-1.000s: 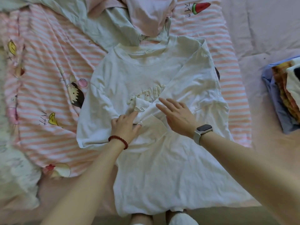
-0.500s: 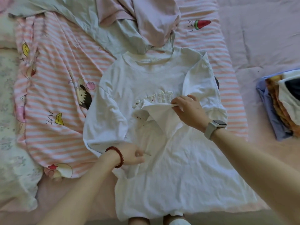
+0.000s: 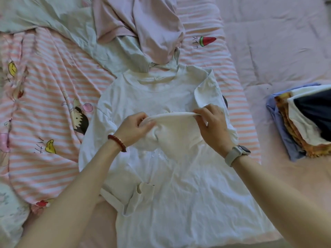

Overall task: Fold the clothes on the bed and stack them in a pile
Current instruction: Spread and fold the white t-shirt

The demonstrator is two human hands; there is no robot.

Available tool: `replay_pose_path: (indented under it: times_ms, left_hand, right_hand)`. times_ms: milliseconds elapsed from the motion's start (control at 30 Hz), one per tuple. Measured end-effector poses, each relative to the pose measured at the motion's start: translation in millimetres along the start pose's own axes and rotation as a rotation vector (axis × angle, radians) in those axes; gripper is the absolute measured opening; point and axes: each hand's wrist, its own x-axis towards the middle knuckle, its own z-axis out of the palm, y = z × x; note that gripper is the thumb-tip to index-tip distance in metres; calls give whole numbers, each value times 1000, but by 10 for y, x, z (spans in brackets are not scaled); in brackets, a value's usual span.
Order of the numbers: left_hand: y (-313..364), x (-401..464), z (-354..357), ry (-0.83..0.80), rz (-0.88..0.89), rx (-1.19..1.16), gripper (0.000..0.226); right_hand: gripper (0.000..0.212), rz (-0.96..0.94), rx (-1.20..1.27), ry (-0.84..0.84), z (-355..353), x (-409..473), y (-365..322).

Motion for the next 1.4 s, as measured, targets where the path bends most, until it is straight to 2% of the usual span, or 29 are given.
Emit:
replay_pose_path:
  times_ms: [100, 200, 267, 367, 467, 567, 800, 900, 1033, 1100, 1133, 1167, 1233, 1300, 1400]
  left_hand:
    - [-4, 103, -302, 96, -131, 69, 23]
    - [-220, 240, -517, 152, -362, 332, 20]
    - [-371, 229, -534, 74, -468, 417, 29]
    - [-537, 164, -434, -31, -510, 539, 43]
    - [-571, 185, -302, 86, -435, 759, 49]
    - [-459, 326, -118, 174, -285, 775, 44]
    - [99, 1078, 602, 2, -72, 554, 34]
    - [320, 1472, 941, -24, -55, 417, 36]
    - [532, 1892, 1317, -59, -97, 271, 43]
    - [600, 2056, 1455, -71, -110, 245, 32]
    - [622, 2133, 1509, -67, -98, 266, 20]
    - [668, 2197, 1541, -54, -68, 296, 18]
    - [765, 2304, 1582, -15, 12, 349, 24]
    - [833, 2381, 1607, 12, 93, 447, 17]
    - [814, 2412, 1636, 14, 92, 545, 23]
  right_hand:
    - [24, -21, 24, 39, 75, 100, -86]
    - [39, 53, 9, -87, 224, 98, -82]
    - [44, 151, -52, -200, 310, 14, 28]
    - [45, 311, -118, -288, 355, -135, 286]
    - [41, 453, -163, -242, 314, -201, 548]
    - [40, 545, -181, -207, 256, -149, 760]
    - [41, 848, -104, -83, 232, -116, 999]
    - [32, 874, -86, 27, 280, -201, 1052]
    - [16, 844, -27, 33, 303, -239, 1201]
    - [14, 832, 42, 66, 273, -242, 1268]
    - [15, 838, 61, 92, 248, -252, 1298]
    - [14, 851, 66, 110, 224, -263, 1327]
    - [10, 864, 34, 111, 187, -298, 1395]
    - [11, 834, -47, 68, 166, -331, 1472]
    - [16, 790, -159, 25, 170, -318, 1561]
